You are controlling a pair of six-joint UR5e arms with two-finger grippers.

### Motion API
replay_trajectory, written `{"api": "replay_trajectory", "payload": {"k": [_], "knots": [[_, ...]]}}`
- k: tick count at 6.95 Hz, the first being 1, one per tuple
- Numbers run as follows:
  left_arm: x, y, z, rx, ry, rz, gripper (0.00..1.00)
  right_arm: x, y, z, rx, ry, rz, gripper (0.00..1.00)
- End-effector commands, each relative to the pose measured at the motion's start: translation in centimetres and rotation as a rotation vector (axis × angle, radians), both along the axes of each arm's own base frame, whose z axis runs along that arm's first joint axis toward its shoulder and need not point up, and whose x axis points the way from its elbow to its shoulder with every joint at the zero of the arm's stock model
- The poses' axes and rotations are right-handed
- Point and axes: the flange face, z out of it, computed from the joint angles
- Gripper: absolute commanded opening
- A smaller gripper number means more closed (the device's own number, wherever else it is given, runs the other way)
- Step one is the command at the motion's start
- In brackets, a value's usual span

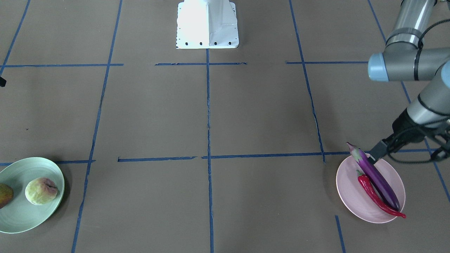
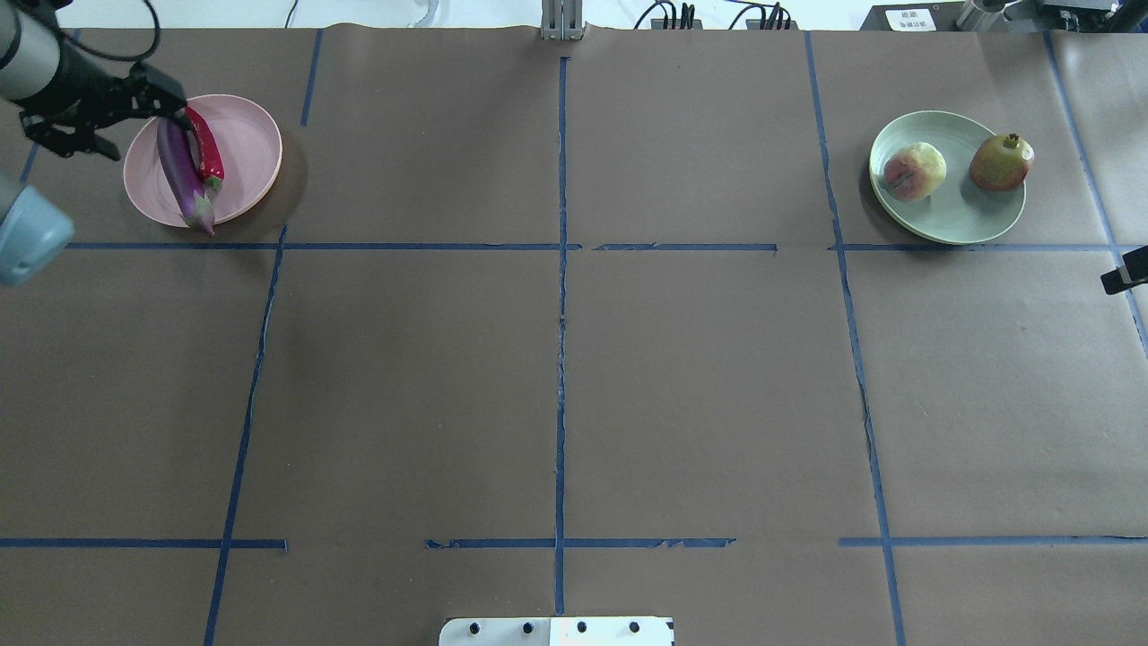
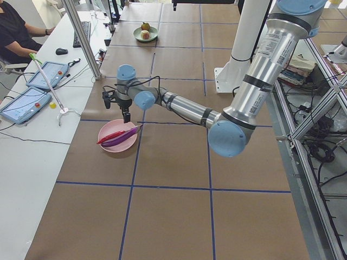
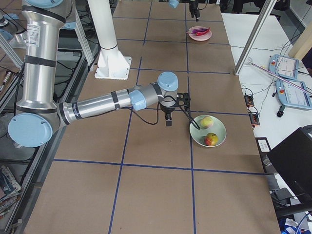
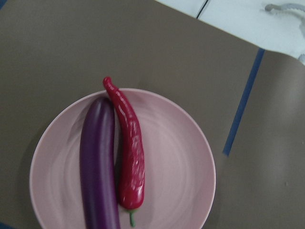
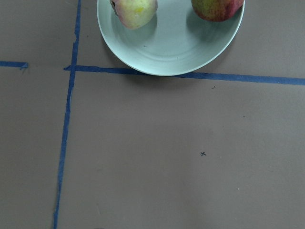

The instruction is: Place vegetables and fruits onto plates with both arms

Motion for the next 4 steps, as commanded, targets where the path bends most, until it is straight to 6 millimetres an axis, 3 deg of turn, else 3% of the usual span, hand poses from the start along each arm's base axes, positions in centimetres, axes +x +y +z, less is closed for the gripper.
{"api": "replay_trajectory", "payload": {"k": [1,2,4], "knots": [[-5.7,15.2,-0.3,0.135,-0.017,0.138,1.0,3.3,-0.1,4.4,0.04,0.029,-0.03,1.0],[-7.3,18.5,0.7,0.193,-0.049,0.229,1.0,5.1,-0.2,5.9,0.054,0.039,-0.027,1.0],[-9.6,21.2,5.0,0.32,-0.142,0.432,1.0,8.3,-0.2,9.3,0.068,0.055,-0.024,1.0]]}}
